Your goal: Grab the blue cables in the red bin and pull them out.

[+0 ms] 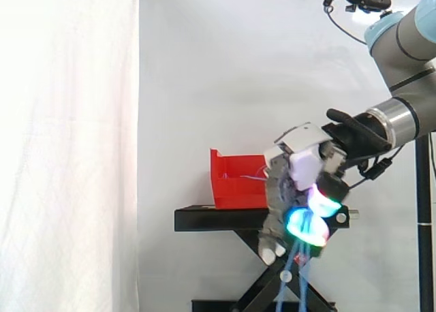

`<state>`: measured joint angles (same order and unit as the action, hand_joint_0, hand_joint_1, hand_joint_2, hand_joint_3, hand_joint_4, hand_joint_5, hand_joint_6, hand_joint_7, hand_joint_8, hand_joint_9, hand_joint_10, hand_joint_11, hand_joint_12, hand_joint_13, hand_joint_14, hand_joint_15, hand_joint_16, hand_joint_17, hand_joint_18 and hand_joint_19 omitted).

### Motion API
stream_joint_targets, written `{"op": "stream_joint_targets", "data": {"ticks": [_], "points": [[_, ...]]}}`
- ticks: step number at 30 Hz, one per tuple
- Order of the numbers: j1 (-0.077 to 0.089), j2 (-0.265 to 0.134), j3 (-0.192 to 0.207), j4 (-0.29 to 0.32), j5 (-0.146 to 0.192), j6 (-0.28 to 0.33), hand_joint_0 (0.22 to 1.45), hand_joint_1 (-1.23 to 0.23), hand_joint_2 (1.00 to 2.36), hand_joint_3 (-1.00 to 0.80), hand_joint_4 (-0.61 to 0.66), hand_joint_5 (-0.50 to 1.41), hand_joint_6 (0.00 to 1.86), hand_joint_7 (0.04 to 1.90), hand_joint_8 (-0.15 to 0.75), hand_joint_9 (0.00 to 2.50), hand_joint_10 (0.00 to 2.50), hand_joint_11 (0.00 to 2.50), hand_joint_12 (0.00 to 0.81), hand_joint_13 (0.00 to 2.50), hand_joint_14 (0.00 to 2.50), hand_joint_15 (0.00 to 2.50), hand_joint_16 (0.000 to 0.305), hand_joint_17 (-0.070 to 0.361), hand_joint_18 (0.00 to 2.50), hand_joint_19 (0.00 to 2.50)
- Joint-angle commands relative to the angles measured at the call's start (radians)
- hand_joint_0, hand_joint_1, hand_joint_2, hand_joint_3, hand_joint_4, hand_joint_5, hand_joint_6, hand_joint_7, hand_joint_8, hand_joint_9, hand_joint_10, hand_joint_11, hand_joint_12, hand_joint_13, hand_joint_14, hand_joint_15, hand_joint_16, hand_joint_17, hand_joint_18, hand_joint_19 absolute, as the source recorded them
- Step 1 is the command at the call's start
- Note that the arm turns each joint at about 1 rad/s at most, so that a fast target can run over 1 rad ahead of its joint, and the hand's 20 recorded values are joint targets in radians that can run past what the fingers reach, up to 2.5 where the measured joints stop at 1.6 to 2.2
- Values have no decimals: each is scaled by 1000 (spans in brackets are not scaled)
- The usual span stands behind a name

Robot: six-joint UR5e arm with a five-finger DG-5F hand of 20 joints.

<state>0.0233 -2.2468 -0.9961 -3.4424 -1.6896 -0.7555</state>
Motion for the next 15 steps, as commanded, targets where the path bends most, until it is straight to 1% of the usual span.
{"op": "stream_joint_targets", "data": {"ticks": [1,2,3,4,5,6,7,8,9,10,13,14,15], "points": [[1,0,1,272,4,170,930,-764,1000,-1000,42,793,520,719,263,975,26,941,344,604,13,343,44,99,520,493],[1,0,1,299,4,147,930,-764,1000,-1000,41,792,520,720,263,975,29,937,344,604,13,341,44,98,520,490],[1,0,1,365,4,80,930,-764,1000,-1000,40,792,520,720,264,976,26,930,343,604,13,341,44,99,519,490],[1,0,1,402,4,26,930,-765,1000,-1000,43,792,519,720,265,975,26,938,343,604,13,343,44,99,520,491],[1,0,-1,417,2,5,929,-765,1000,-1000,43,792,519,719,263,977,26,937,343,604,13,343,44,99,520,491],[1,0,-1,445,2,-38,929,-765,1000,-1000,42,792,520,719,262,977,26,939,343,603,13,343,44,99,520,493],[1,0,1,454,1,-54,929,-766,1000,-1000,42,792,520,718,262,977,26,941,344,603,13,347,44,99,520,493],[1,0,-1,474,-2,-90,928,-766,1000,-1000,43,791,521,717,262,978,28,932,342,603,15,346,44,99,520,493],[0,0,1,482,-2,-106,929,-766,1000,-1000,41,791,521,718,265,978,27,926,343,603,13,347,44,99,520,491],[1,0,1,505,-7,-156,928,-766,1000,-1000,41,791,520,718,262,978,26,940,343,602,15,343,44,98,520,491],[1,0,1,532,-19,-216,927,-768,1000,-1000,35,789,520,724,263,976,26,946,341,600,13,350,44,99,519,493],[1,0,1,532,-19,-216,927,-768,1000,-1000,41,789,523,714,263,974,26,946,342,600,15,343,44,98,519,491],[1,1,1,554,-30,-255,926,-769,1000,-1000,35,788,521,723,265,974,26,943,342,600,13,343,44,98,519,491]]}}
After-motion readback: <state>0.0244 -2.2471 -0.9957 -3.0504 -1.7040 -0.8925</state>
